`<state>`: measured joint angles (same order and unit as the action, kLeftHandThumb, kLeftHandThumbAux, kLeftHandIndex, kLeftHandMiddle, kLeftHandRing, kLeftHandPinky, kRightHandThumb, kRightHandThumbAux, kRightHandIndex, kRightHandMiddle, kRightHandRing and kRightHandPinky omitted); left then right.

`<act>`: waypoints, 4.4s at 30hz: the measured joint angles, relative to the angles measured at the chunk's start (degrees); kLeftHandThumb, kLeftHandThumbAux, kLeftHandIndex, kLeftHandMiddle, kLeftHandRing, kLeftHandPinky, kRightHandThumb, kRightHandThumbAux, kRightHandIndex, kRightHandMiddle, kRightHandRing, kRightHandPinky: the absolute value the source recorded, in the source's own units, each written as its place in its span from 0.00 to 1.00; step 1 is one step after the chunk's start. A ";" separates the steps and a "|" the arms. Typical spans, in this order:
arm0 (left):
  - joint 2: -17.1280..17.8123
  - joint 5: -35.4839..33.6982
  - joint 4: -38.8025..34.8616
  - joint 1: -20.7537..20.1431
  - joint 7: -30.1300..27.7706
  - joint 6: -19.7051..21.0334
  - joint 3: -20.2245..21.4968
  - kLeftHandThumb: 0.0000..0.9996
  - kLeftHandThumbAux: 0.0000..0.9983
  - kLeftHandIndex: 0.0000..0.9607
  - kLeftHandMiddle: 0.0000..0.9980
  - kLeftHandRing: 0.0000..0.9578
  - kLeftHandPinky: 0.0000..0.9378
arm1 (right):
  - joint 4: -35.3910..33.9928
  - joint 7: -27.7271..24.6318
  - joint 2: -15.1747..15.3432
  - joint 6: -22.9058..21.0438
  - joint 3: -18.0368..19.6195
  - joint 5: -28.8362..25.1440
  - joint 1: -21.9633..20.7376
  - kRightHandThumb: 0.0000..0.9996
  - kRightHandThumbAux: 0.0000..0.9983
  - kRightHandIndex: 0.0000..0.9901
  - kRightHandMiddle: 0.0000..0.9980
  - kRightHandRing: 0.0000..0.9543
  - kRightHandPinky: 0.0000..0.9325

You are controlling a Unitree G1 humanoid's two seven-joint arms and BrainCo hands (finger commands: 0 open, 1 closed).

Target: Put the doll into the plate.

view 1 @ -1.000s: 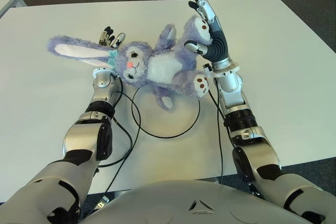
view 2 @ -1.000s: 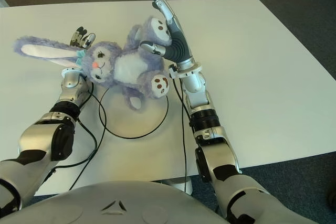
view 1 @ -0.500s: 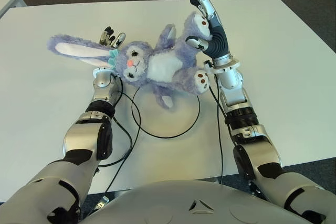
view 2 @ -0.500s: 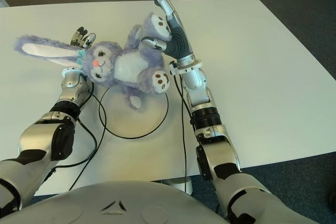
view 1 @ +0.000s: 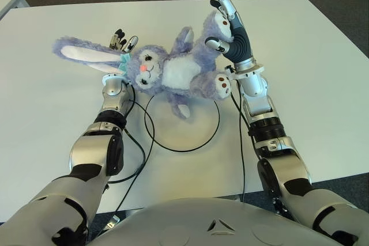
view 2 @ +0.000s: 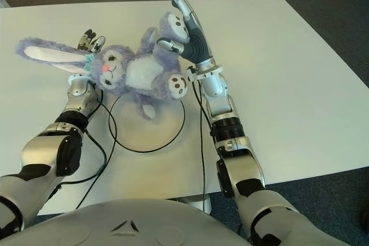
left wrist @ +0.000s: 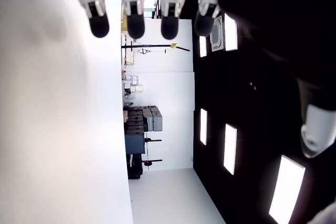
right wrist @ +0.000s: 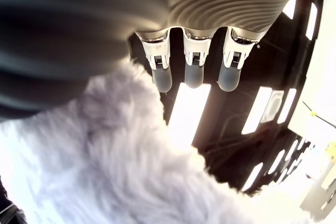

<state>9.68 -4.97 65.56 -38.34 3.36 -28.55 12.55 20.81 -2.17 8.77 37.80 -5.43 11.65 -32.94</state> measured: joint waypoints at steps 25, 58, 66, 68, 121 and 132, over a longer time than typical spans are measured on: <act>-0.24 0.00 0.24 -0.30 0.00 0.03 -0.01 0.00 0.52 0.00 0.07 0.04 0.00 | -13.48 -10.24 -6.00 -16.07 5.10 -25.55 0.18 0.17 0.49 0.00 0.00 0.00 0.00; -0.44 -0.03 0.32 -0.44 0.00 0.01 0.06 0.00 0.53 0.00 0.07 0.04 0.00 | -3.36 -11.15 -11.31 5.45 8.94 -24.12 -1.90 0.19 0.66 0.11 0.02 0.00 0.00; -0.46 -0.03 0.37 -0.47 0.00 0.02 0.07 0.00 0.53 0.00 0.08 0.04 0.00 | -3.16 -10.64 -9.45 5.56 9.20 -22.22 -1.90 0.18 0.61 0.10 0.02 0.00 0.00; -0.45 -0.03 0.39 -0.47 0.00 0.02 0.06 0.00 0.53 0.00 0.08 0.05 0.00 | -3.27 -9.77 -9.18 4.93 9.26 -21.31 -1.90 0.17 0.58 0.09 0.02 0.00 0.00; -0.33 -0.02 0.35 -0.49 0.12 -0.39 0.03 0.00 0.51 0.02 0.09 0.05 0.00 | 32.58 -1.72 -2.79 5.95 10.78 -11.24 -15.87 0.00 0.37 0.00 0.00 0.00 0.00; -0.34 -0.02 0.30 -0.40 0.12 -0.67 0.02 0.00 0.50 0.02 0.09 0.05 0.00 | 37.52 -2.42 -2.61 7.73 10.80 -11.41 -17.38 0.00 0.41 0.01 0.00 0.00 0.00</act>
<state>9.35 -4.98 65.86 -38.73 3.48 -29.22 12.57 58.32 -4.59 6.16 45.52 5.37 0.23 -50.33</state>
